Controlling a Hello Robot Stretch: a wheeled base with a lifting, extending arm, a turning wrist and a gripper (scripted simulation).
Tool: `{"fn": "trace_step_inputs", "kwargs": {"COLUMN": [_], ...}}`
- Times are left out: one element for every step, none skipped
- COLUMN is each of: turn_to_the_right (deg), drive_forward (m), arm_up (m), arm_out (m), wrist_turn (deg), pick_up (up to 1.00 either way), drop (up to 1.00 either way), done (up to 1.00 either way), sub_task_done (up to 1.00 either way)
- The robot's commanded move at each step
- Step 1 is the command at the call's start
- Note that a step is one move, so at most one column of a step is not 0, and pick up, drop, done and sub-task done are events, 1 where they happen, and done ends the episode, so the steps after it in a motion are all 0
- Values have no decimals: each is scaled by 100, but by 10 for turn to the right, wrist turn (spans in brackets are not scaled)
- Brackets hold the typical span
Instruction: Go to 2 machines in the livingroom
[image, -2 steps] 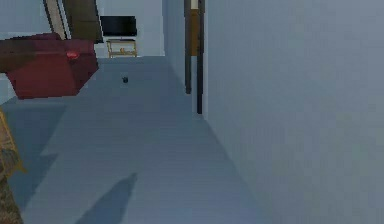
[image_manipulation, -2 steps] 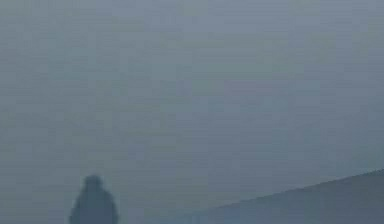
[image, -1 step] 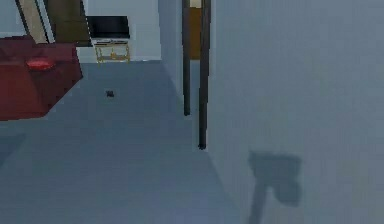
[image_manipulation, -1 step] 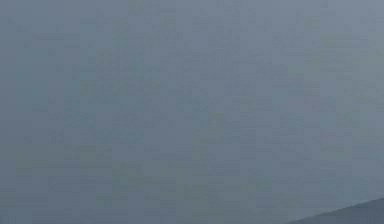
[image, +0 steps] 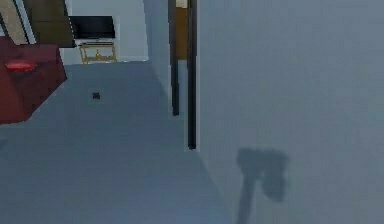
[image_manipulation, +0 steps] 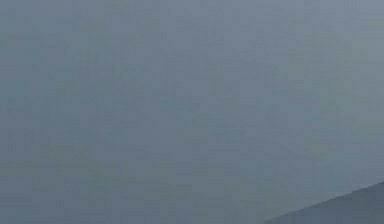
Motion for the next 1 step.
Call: {"fn": "trace_step_inputs", "kwargs": {"turn_to_the_right": [0], "drive_forward": [20], "arm_up": [0], "arm_out": [0], "wrist_turn": [0], "pick_up": [0], "drop": [0], "done": [0], "sub_task_done": [0]}}
